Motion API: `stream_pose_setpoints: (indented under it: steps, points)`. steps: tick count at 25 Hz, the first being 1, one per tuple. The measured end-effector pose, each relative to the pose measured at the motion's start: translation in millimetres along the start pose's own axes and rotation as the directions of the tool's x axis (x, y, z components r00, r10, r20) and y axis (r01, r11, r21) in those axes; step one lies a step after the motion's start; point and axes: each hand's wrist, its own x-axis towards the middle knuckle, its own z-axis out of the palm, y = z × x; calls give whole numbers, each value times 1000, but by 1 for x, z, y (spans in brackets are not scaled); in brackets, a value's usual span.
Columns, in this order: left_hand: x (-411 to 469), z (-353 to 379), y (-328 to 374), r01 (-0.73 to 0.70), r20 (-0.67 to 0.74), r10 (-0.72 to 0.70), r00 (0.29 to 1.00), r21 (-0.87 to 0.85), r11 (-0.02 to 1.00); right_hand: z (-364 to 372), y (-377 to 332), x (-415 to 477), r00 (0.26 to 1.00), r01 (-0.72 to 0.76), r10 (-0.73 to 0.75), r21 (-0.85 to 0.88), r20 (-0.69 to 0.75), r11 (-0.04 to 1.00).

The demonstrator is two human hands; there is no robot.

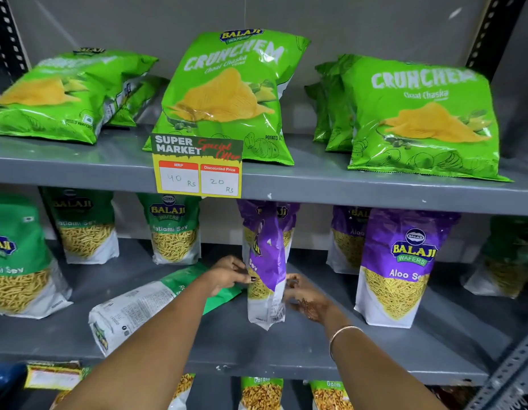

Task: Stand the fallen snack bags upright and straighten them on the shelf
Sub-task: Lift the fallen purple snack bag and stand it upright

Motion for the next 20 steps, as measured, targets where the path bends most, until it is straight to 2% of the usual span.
stream_pose_setpoints:
  steps: [4,8,10,12,13,17,20]
  points:
    - [5,14,3,-21,-14,21,1000,-40,999,-10,-8,-15,966,-58,87,-127,243,990]
    - [12,23,0,-32,-61,32,998,0,999,-7,-8,-13,942,19,52,-207,331,978]
    - [14,24,-1,-31,-74,36,997,71,997,-1,-8,-8,957,77,-10,-222,289,972]
    - [11,26,2,-11,-125,38,991,211,978,-3,-10,-9,983,87,-45,-233,179,969]
    - [11,24,3,-5,-140,36,990,215,977,-7,-12,-14,988,88,-59,-212,141,973]
    - [4,17,4,-35,-135,42,990,57,998,-33,-15,-22,993,87,-76,-123,93,989]
    - [4,16,-2,-33,-169,42,985,56,998,-44,-16,-13,993,114,-115,-80,-6,990]
